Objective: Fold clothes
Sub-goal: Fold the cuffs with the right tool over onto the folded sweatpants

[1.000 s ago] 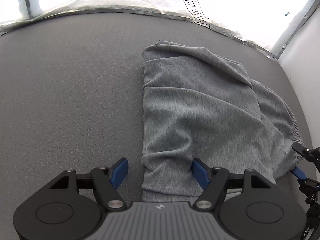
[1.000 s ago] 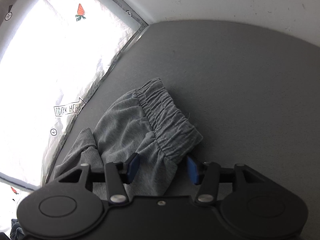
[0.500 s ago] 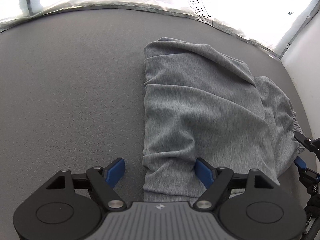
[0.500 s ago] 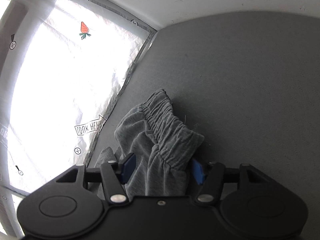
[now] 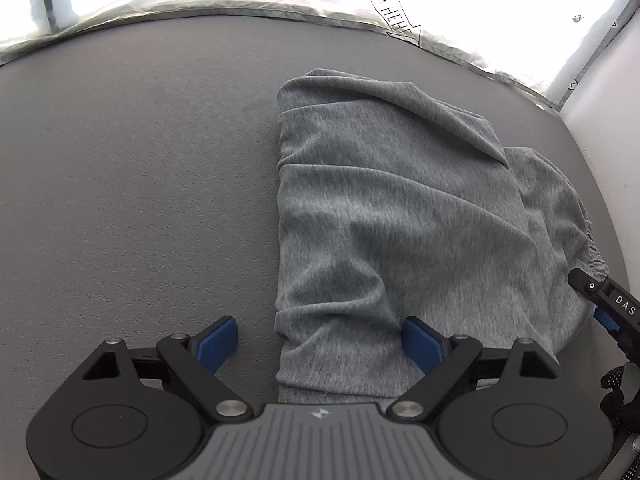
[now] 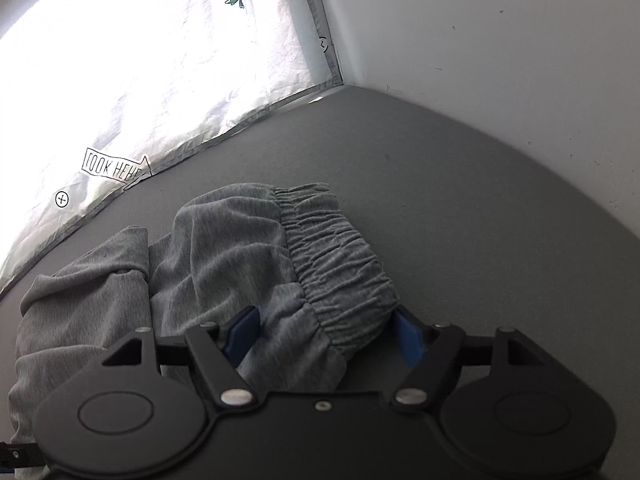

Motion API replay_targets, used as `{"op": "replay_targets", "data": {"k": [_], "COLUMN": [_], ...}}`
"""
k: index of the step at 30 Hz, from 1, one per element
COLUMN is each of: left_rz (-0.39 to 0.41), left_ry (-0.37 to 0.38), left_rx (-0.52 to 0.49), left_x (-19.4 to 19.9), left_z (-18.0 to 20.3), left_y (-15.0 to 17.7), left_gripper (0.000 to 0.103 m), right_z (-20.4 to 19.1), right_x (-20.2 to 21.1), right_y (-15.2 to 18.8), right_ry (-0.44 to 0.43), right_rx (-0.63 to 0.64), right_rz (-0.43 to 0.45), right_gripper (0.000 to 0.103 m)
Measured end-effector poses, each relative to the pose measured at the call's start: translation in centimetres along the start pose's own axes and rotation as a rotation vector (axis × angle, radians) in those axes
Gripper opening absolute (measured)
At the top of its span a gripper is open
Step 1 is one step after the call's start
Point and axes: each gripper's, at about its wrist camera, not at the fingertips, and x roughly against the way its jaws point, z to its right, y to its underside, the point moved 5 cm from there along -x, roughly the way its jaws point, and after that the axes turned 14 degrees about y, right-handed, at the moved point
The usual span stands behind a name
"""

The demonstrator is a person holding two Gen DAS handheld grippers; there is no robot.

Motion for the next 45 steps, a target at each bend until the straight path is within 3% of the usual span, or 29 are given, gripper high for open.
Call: {"op": "replay_targets", "data": {"k": [4, 6, 9, 18, 22, 23, 25, 28, 30, 38, 40, 42, 45], "left_rz": [-0.006, -0.009, -0.014, -0.026, -0.030, -0.031, -0.030, -0.027, -0.024, 0.016, 0.016, 0.017, 0.017], "left_ry": [-0.005, -0.004, -0.003, -0.022, -0.023, -0.024, -0.027, -0.031, -0.031, 0.042, 0.048, 0.041, 0.030], "left_rx": [-0.014, -0.016, -0.018, -0.015, -0.015, -0.017, -0.016, -0.019, -0.018, 0.043, 0.044, 0.038, 0.025], "left_x": [-0.4, -0.5, -0.6, -1.2, -1.3, -1.3, -1.4, -1.4, -1.4, -0.6, -0.5, -0.6, -0.8], "left_z": [0.3, 0.4, 0.5, 1.0, 1.0, 1.1, 1.1, 1.1, 1.1, 0.2, 0.1, 0.3, 0.4], "left_y": [0.0, 0.0, 0.0, -0.2, -0.3, -0.3, -0.3, -0.2, -0.2, -0.2, -0.2, -0.1, 0.0], "left_gripper": [0.096, 0.098, 0.100, 0.103, 0.103, 0.103, 0.103, 0.103, 0.103, 0.103, 0.103, 0.103, 0.103], "right_z": [1.1, 2.7, 4.0, 6.1, 4.9, 4.1, 1.9, -2.7, -5.6, -7.4, -7.4, -7.5, -7.2], "right_x": [-0.4, -0.4, -0.6, -2.4, -2.2, -1.9, -0.4, 2.5, 3.4, 7.2, 8.4, 9.5, 11.0], "right_y": [-0.6, -0.6, -0.4, 1.3, 1.8, 1.4, -0.2, -2.5, -2.5, -0.3, 0.3, 0.9, 1.4], "right_ry": [-0.056, -0.120, -0.218, -0.540, -0.710, -0.739, -0.774, -0.760, -0.755, -0.838, -0.864, -0.890, -0.930], "right_rx": [-0.048, -0.128, -0.294, -0.863, -1.012, -0.982, -0.819, -0.445, -0.297, -0.108, -0.064, -0.019, 0.024], "right_rz": [-0.028, -0.056, -0.115, -0.307, -0.340, -0.328, -0.282, -0.183, -0.177, -0.217, -0.226, -0.235, -0.241], "right_gripper": [0.050, 0.041, 0.035, 0.030, 0.027, 0.019, 0.019, 0.019, 0.017, 0.017, 0.022, 0.034, 0.040]}}
